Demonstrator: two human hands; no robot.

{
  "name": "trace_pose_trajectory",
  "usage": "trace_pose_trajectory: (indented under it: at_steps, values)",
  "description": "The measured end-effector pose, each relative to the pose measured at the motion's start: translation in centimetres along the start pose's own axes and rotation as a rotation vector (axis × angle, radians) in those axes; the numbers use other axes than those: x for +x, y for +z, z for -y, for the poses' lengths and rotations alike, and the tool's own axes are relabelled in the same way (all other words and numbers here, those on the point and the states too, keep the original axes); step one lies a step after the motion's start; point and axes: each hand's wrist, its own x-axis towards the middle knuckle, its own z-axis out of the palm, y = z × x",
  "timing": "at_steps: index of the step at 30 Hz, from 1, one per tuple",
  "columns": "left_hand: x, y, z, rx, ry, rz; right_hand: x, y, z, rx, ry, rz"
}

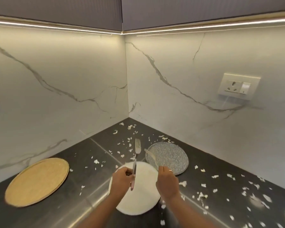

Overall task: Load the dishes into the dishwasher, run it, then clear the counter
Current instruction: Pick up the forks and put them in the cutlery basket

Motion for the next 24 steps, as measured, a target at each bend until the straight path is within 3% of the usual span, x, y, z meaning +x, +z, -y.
trace_pose_trajectory:
  at_steps: [9,21,24]
  values:
    - [-9.8,-1.6,3.8,0.006,0.043,0.060,-10.9,-4.4,5.5,-0.009,0.147,-0.050]
    - [-26.2,-0.4,13.6,-0.243,-0.053,0.220,-32.1,-7.1,6.8,0.121,0.330,0.166]
    - [-29.8,0.9,15.2,-0.167,-0.048,0.287,-36.6,-8.7,6.4,0.089,0.361,0.216]
